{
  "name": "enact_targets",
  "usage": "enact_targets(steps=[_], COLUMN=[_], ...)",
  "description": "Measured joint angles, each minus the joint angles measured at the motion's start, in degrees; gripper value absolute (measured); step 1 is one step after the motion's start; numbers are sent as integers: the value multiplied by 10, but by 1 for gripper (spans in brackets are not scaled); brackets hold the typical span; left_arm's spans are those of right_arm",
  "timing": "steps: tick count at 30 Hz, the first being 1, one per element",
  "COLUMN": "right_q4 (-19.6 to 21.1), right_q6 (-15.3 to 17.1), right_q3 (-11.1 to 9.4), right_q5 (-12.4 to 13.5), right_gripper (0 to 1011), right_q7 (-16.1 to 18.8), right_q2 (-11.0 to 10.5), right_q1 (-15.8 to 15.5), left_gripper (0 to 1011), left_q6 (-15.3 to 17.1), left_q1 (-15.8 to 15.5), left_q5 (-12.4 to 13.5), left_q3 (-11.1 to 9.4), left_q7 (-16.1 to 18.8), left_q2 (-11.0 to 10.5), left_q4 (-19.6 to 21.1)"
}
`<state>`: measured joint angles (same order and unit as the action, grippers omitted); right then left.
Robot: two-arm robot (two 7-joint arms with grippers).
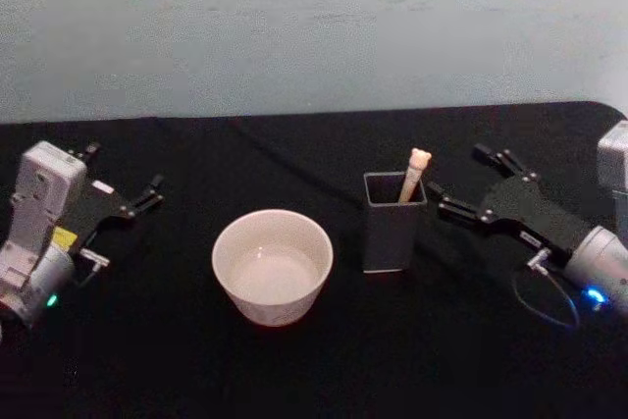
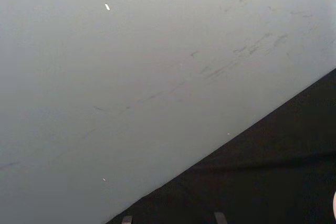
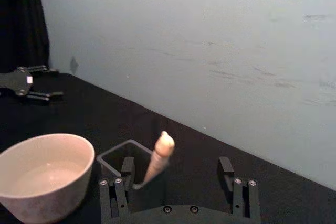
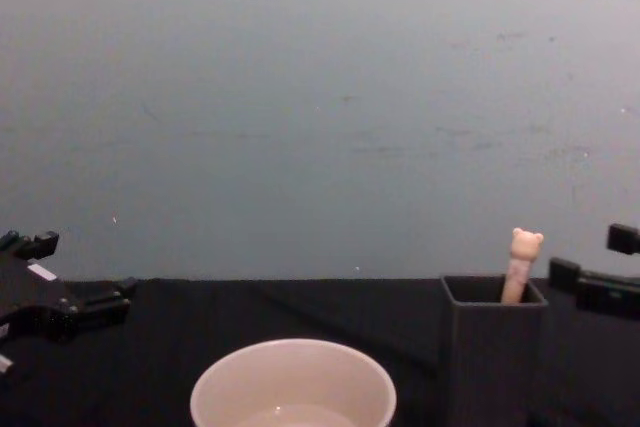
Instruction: Pick up the stirring spoon with one hand, stir inside the cup, then place it back in its original position.
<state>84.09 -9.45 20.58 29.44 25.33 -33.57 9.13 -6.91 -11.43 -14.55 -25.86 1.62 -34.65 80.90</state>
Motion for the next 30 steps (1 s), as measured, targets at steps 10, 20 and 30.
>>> enact_targets(steps=[10, 20, 30], right_q4=[-31, -75, -87], right_q6=[15, 35, 45], right_q3=[6, 1, -2], right_q5=[8, 24, 27], right_gripper=[1003, 1003, 1003], right_q7=[34, 56, 59], right_q2=[34, 74, 84], right_q1=[30, 57, 63], left_gripper=[1001, 1001, 1001], left_q6=[0, 0, 0], left_q1=[0, 0, 0], left_q5=[0, 0, 0], left_q3=[0, 0, 0], left_q7=[0, 0, 0], left_q2=[0, 0, 0], left_q4=[0, 0, 0])
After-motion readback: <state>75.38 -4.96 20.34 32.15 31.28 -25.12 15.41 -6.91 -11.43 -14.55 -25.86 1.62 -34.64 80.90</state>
